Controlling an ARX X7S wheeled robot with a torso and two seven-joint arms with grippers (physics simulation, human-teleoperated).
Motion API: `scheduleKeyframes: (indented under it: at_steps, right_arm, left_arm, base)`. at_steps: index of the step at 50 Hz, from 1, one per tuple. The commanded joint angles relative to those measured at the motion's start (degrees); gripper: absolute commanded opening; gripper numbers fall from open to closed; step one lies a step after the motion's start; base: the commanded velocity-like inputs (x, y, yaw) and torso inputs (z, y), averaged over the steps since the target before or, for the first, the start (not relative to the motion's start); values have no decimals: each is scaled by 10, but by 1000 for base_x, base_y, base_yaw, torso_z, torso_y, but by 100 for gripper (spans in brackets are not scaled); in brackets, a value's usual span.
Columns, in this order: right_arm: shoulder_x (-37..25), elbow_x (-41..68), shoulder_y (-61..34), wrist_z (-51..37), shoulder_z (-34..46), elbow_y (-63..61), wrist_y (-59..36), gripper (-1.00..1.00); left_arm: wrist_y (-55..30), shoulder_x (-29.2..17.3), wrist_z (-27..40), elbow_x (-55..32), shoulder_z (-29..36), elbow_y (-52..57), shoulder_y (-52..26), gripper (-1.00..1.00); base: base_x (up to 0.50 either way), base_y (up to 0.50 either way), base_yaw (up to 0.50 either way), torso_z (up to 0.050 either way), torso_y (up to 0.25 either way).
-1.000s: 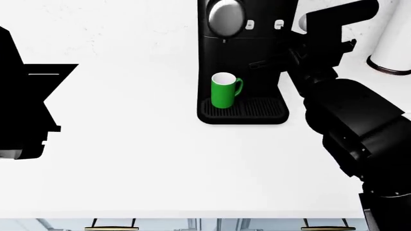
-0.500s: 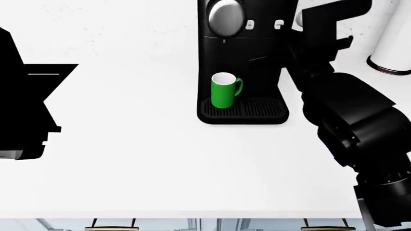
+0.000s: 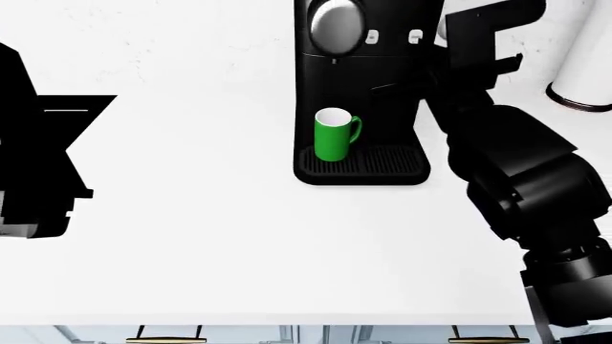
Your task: Pick the mug from the cabinet, place it under the coffee machine dispenser, and press the start button.
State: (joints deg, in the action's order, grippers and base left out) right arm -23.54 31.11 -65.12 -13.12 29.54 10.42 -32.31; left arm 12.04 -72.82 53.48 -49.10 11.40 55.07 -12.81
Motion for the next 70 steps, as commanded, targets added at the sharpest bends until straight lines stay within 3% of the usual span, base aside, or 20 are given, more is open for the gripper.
scheduleKeyframes:
  at_steps: [1,70]
  right_arm:
    - [7,-8,-12,6,4,28,10,-100]
    - [49,-46,-66,40,29,191,70,-100]
  left_arm:
    - [-3,2,-2,0,1,-1,-3,100]
    - [4,-5,3,1,-12,0,16,100]
  base:
    - [0,0,0,0,0]
    - [0,0,0,0,0]
